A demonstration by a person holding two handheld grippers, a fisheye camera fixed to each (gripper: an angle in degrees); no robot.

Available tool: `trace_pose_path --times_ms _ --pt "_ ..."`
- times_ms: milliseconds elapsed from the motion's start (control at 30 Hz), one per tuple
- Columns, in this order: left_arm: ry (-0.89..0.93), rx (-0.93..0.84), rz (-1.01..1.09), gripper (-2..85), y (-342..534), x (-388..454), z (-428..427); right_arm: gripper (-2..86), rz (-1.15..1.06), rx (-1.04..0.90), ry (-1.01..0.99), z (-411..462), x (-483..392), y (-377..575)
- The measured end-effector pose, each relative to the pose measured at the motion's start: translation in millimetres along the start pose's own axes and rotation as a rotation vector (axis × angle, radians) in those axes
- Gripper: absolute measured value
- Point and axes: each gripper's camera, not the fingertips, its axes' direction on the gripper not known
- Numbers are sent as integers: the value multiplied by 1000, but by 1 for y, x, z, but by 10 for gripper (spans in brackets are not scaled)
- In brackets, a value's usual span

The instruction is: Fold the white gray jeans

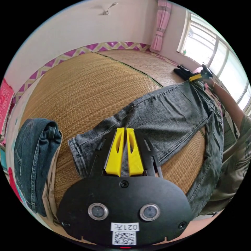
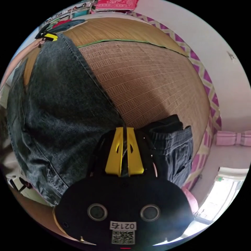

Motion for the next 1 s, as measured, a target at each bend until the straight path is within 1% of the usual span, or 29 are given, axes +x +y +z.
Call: trace_pose_path --times_ms 67,100,167,200,233,267,300,367,433,467,533,567,600,633,667,733,767,800,867,933,1000 --pt "-4 12 -5 -7 -2 3 -3 4 44 -11 -8 6 -1 -4" --pt "-9 40 -7 -5 3 6 -11 6 57 -34 -44 13 -4 -4" --pt "15 117 14 -6 19 15 -34 9 58 1 -27 5 -16 6" --pt "68 183 61 -4 34 25 -55 11 89 79 -26 -13 -23 18" --pt "113 217 120 -1 48 40 -75 8 90 178 -76 -33 -32 36" --pt "125 220 150 2 56 50 -83 7 80 229 -102 -43 -40 46" --pt "135 199 198 13 69 71 -96 3 39 303 -142 -59 -61 65" --pt "149 151 262 32 87 108 -106 2 -55 345 -181 -73 -106 87" --pt "142 17 320 43 107 156 -100 5 -164 333 -210 -75 -172 104" --pt "144 -30 314 44 111 165 -94 4 -182 335 -215 -75 -187 107" --pt "161 -259 283 23 129 189 -59 -4 -193 347 -215 -64 -238 116" --pt "162 -189 222 13 135 185 -66 -5 -190 325 -209 -57 -249 116" --pt "164 -169 202 0 148 181 -69 -5 -206 228 -190 -32 -271 113" --pt "173 -144 166 -5 159 172 -73 -5 -213 201 -149 -15 -290 117" --pt "190 -146 142 -6 163 167 -74 -6 -186 256 -120 -18 -292 125" --pt "292 -159 55 -8 181 146 -77 -7 -98 263 -155 -16 -291 141" --pt "297 -160 48 -9 185 143 -78 -7 -79 262 -177 -16 -289 144" --pt "274 -158 55 -9 194 141 -85 -7 -54 247 -215 -19 -285 150" --pt "198 -137 45 -9 212 139 -101 -6 -20 217 -208 -28 -279 164" --pt "219 8 4 -7 246 137 -139 -4 122 365 -201 -62 -264 209" --pt "204 124 -17 -4 276 145 -167 -1 243 455 -194 -84 -257 253"
